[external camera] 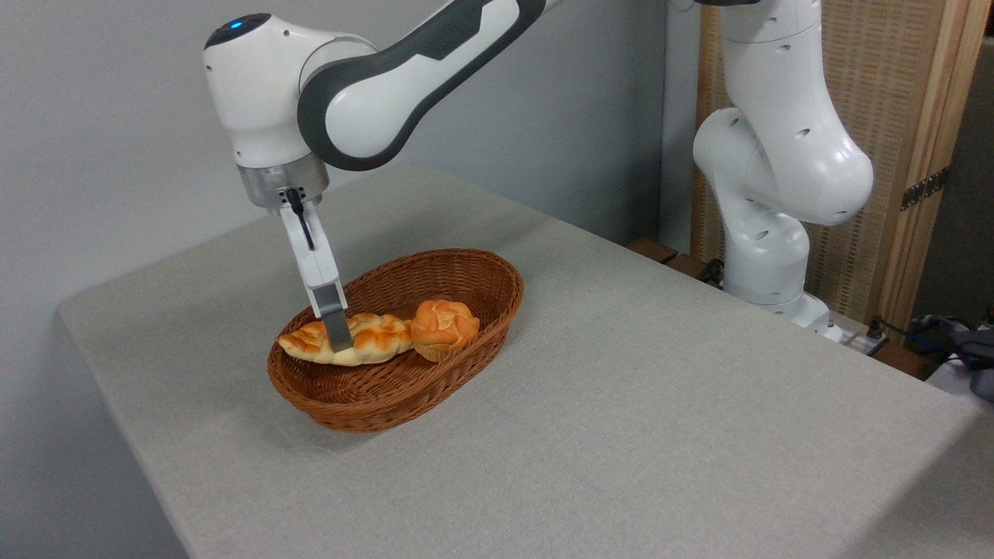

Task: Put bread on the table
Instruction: 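Close the gripper on the braided bread loaf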

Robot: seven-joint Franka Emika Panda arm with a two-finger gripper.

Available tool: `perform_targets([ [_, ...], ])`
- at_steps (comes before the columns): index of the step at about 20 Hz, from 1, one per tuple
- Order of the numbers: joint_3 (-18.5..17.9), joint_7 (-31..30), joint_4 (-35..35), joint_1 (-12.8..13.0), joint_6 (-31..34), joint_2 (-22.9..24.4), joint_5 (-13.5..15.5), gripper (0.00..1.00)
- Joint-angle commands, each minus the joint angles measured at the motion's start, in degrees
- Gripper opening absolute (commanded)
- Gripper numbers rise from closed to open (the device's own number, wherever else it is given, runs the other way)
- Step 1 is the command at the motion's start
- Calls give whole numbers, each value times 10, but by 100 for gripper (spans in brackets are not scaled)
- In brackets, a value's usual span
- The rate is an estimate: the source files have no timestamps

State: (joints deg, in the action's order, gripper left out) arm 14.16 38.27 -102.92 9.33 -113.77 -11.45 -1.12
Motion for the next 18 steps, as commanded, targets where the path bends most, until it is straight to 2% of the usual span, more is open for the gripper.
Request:
perform_targets([
  [1, -1, 22, -4, -4, -5, 17, 9, 39],
  [11, -12, 26, 11, -22, 47, 58, 10, 39],
  [16, -68, 27, 83, -23, 132, 63, 12, 39],
  [18, -91, 46, 108, -23, 164, 64, 13, 39],
])
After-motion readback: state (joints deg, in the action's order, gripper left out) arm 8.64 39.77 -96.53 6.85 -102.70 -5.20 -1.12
